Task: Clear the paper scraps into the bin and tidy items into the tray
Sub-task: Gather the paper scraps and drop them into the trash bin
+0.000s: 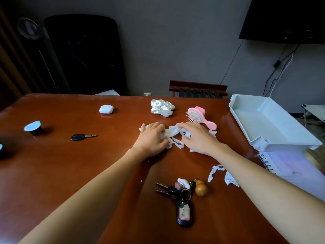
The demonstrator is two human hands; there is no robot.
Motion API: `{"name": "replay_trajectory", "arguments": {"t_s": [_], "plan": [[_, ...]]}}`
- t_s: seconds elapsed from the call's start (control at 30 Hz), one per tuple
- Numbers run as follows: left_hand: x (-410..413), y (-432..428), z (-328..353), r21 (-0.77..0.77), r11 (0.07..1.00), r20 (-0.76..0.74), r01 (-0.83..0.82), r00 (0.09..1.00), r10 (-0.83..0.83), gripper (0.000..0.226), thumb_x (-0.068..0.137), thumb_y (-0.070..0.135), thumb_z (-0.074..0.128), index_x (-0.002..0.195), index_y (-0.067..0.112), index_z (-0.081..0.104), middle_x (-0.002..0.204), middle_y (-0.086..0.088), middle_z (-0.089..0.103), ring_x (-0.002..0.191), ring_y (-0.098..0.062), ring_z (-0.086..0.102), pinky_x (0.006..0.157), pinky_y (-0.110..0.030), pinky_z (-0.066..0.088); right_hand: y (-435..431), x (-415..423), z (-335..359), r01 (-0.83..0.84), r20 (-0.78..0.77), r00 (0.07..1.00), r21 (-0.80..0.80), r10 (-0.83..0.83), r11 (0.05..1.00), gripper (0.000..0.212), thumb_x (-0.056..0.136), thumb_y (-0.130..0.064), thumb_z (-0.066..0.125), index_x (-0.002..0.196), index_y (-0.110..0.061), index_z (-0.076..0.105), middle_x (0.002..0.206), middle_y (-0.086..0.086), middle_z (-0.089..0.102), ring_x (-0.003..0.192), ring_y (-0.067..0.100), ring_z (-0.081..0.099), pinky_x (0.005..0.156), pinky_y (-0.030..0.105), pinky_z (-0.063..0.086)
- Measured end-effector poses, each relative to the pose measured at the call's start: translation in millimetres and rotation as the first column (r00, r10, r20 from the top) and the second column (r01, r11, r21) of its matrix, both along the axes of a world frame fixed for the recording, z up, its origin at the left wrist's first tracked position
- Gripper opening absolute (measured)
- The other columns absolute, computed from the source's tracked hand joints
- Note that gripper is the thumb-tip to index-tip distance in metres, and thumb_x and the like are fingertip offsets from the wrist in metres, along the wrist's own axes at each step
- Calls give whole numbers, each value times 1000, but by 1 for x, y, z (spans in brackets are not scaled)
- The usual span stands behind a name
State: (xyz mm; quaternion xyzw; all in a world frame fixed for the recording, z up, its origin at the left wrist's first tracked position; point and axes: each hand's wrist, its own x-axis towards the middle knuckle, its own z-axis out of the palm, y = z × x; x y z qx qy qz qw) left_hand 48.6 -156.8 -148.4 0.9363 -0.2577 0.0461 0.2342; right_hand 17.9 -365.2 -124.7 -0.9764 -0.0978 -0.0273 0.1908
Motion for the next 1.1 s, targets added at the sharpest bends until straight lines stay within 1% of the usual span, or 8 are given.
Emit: {"name": "replay_trajectory", "arguments": {"t_s": [0.17,0.27,0.43,0.53,0.67,0.8,0.93,1.1], "plan": [[-13,24,4,-49,999,-54,15,998,-18,52,92,32,56,140,13,45,138,-3,51,132,-20,42,119,-39,14,6,-6,-1,-40,-51,998,23,42,999,49,96,-27,51,144,-33,42,150,-8,40,140,14,32,110,39,34],[-24,30,5,-95,995,-47,-5,999,1,52,91,32,58,138,12,46,132,-3,54,126,-21,45,115,-36,23,13,-12,0,-54,-52,997,50,56,997,47,96,-26,52,143,-31,44,148,-7,42,139,14,32,110,38,34],[-36,32,-1,-105,993,7,-53,999,54,44,90,32,58,128,13,51,121,-2,57,110,-21,49,100,-31,36,19,-25,1,-57,-57,997,60,60,997,46,95,-28,51,141,-32,46,145,-6,43,137,12,35,108,37,35],[-42,33,-1,-126,991,21,-48,998,51,36,89,28,58,122,17,50,118,-2,59,108,-24,51,100,-34,34,17,-33,-2,-48,-54,997,72,52,996,43,94,-30,51,137,-37,48,143,-8,44,134,11,38,107,36,38],[-50,29,0,-55,998,-29,-24,999,23,51,93,29,52,143,31,42,141,-5,47,134,-25,38,120,-46,15,13,-44,1,-40,29,999,115,37,993,37,96,-26,51,132,-34,53,137,-11,52,129,8,43,107,35,40],[-51,19,4,-30,999,-77,-34,997,32,54,91,33,50,144,34,41,150,-7,33,141,-28,27,119,-55,3,1,-46,11,33,104,994,72,-41,997,37,97,-29,50,134,-28,54,140,-9,51,133,12,40,108,36,37],[-51,5,4,46,999,-105,-16,994,20,54,93,43,46,146,37,37,160,-2,13,149,-28,1,113,-68,-5,-19,-45,13,139,149,980,-36,-132,990,39,98,-35,47,135,-24,54,143,-5,51,135,17,38,111,38,30],[-40,-9,7,135,991,-79,20,997,-9,55,94,61,39,146,42,35,162,4,9,150,-25,-4,111,-71,-7,-38,-42,13,301,157,944,-54,-290,952,40,98,-34,45,136,-22,52,139,0,55,124,21,51,98,38,46]]}}
